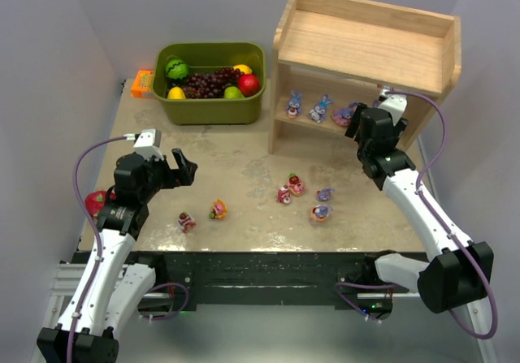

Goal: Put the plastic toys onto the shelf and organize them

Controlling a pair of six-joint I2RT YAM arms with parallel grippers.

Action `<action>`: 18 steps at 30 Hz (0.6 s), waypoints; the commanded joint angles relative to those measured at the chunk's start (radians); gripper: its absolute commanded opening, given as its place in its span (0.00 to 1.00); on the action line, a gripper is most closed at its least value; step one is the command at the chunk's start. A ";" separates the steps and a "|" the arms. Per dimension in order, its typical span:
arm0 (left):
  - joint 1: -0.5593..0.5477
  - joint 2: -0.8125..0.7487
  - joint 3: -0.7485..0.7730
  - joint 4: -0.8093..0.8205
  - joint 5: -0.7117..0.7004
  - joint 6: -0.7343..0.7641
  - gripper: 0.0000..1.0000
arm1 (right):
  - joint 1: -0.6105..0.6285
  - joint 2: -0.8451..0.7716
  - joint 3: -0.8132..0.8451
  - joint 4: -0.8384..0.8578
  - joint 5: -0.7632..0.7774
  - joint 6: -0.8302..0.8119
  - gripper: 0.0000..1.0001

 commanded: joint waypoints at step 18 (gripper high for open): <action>-0.005 -0.015 -0.004 0.017 0.000 0.009 0.99 | -0.006 -0.243 0.059 -0.228 -0.146 0.008 0.86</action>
